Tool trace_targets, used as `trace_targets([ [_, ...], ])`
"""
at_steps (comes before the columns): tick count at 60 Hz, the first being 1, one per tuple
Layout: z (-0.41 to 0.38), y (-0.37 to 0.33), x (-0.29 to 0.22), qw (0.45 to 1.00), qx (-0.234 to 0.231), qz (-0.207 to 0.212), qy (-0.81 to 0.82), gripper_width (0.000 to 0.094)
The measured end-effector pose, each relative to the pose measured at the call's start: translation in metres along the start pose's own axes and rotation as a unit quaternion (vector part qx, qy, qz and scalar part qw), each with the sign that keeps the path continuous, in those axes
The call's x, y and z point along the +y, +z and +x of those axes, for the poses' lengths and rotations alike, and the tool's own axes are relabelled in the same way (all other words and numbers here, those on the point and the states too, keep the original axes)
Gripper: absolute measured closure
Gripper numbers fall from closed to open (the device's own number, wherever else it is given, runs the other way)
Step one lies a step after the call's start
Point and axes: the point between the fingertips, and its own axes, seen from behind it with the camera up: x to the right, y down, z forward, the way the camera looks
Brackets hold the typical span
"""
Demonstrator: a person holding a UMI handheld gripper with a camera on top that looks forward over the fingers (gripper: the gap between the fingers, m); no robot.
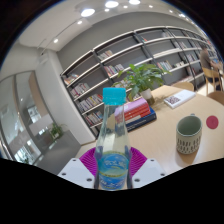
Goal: Pour water
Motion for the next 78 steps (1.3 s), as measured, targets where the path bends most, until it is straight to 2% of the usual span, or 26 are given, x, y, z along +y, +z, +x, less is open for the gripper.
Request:
trace_targets([
  [9, 0.022, 0.011, -0.039, 0.979, -0.025, -0.002, 0.2, 0.0564],
  [22, 0.047, 0.016, -0.063, 0.883, -0.051, -0.018, 0.466, 0.0564],
  [28, 0.053, 0.013, -0.07, 0.838, -0.059, -0.024, 0.543, 0.0551],
  [45, 0.08, 0.028, -0.083, 0.692, -0.084, -0.004, 0.717, 0.0552],
  [52, 0.091, 0.031, -0.091, 0.657, -0.087, 0.008, 0.748, 0.0551],
  [61, 0.092, 0.029, -0.092, 0.686, -0.082, -0.004, 0.723, 0.0551],
  [68, 0.091, 0.023, -0.093, 0.796, -0.056, -0.023, 0.602, 0.0534],
  [73, 0.103, 0.014, -0.116, 0.881, -0.027, -0.009, 0.472, 0.0522],
  [78, 0.113, 0.003, -0.152, 0.938, -0.011, 0.015, 0.346, 0.0521],
])
